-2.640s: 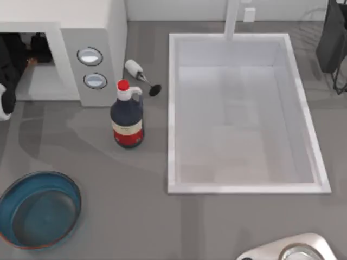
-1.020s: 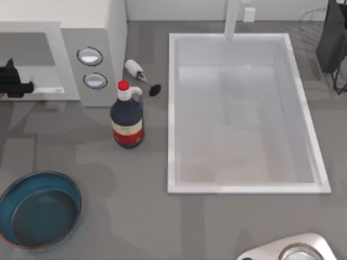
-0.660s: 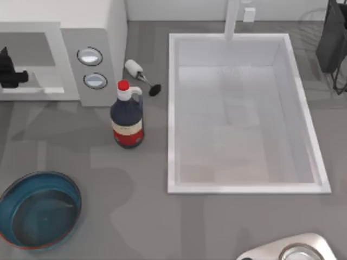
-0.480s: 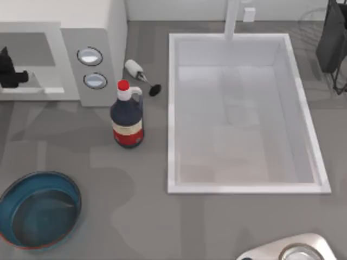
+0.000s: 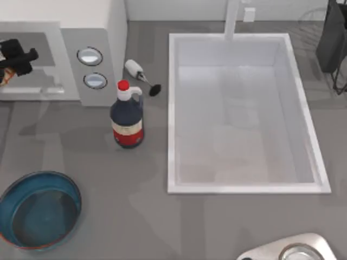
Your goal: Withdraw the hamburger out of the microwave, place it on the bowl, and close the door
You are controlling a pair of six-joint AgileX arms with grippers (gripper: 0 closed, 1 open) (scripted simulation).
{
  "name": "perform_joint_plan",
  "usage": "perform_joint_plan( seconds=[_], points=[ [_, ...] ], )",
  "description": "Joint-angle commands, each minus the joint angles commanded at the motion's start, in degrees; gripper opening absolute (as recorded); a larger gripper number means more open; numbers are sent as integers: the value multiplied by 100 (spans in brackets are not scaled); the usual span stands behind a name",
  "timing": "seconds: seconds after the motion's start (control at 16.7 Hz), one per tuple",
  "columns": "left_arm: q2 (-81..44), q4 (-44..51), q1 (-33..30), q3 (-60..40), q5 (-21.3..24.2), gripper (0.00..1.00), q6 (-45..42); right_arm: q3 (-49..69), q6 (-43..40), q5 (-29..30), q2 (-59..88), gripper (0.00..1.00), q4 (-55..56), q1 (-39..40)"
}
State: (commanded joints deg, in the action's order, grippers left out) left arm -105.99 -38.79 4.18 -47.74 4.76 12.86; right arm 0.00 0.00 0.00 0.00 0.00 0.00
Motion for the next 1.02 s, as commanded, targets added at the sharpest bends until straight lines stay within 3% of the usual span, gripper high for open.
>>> perform_joint_plan(
  seconds=[0.3,1.02],
  points=[
    [-7,2665,-798,-1037,-834,0,2828,0,0,0,0,100,0,0],
    [-1054,10282,-3459,-3003,-3249,0,11155,0,0,0,0,100,0,0]
  ],
)
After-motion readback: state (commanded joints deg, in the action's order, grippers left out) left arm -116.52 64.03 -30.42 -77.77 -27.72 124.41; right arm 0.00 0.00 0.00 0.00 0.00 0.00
